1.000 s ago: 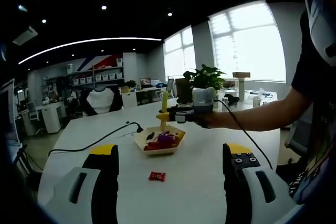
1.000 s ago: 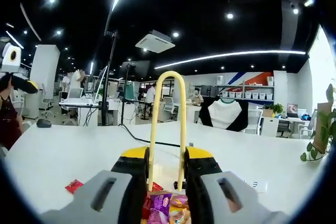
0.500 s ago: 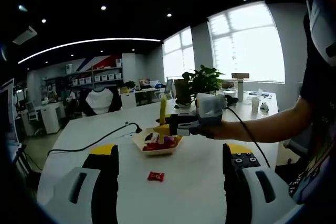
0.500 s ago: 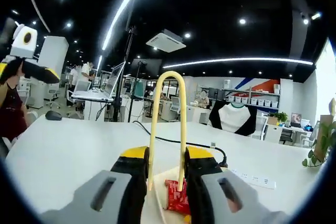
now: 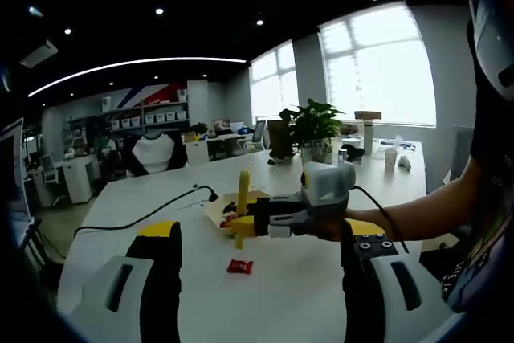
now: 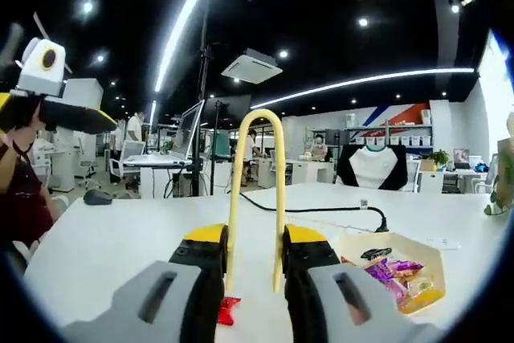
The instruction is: Place the target food into the container with the food tongs after gripping and lifting it, then release it inside without dropping or visibly crushing the food.
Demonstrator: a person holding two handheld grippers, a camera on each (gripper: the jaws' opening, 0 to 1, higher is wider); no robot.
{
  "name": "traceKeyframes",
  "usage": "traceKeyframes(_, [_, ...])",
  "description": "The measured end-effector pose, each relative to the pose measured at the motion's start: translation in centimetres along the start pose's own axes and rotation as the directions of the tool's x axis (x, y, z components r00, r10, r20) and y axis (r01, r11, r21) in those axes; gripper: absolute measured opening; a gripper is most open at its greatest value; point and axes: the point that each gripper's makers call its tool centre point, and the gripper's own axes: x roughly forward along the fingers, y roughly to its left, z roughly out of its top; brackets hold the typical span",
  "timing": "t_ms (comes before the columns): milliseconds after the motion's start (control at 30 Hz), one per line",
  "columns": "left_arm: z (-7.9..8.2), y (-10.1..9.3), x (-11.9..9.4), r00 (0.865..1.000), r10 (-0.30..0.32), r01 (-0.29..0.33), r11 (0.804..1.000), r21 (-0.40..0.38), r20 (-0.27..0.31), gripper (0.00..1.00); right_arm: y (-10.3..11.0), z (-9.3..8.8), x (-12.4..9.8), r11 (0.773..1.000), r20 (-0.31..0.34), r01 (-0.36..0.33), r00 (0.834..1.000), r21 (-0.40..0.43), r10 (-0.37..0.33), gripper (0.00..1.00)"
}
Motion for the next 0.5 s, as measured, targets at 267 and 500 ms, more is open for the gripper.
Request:
traceKeyframes(267, [0.0,0.0,-0.4,1.0,0.005,-0.005,1.0,-0.008,0.005,0.86,1.6,-1.2,0.3,1.0,-0.018,-0.017,1.0,0.003,0.017,0.23])
traceKeyframes(500, [-0.1,0.3,-0.7,1.0,0.02,-0.02,1.0,-0.008,0.005,0.86,2.2,-2.6,0.4,1.0,-0.052,-0.02,0.998,0.012,0.021,0.23])
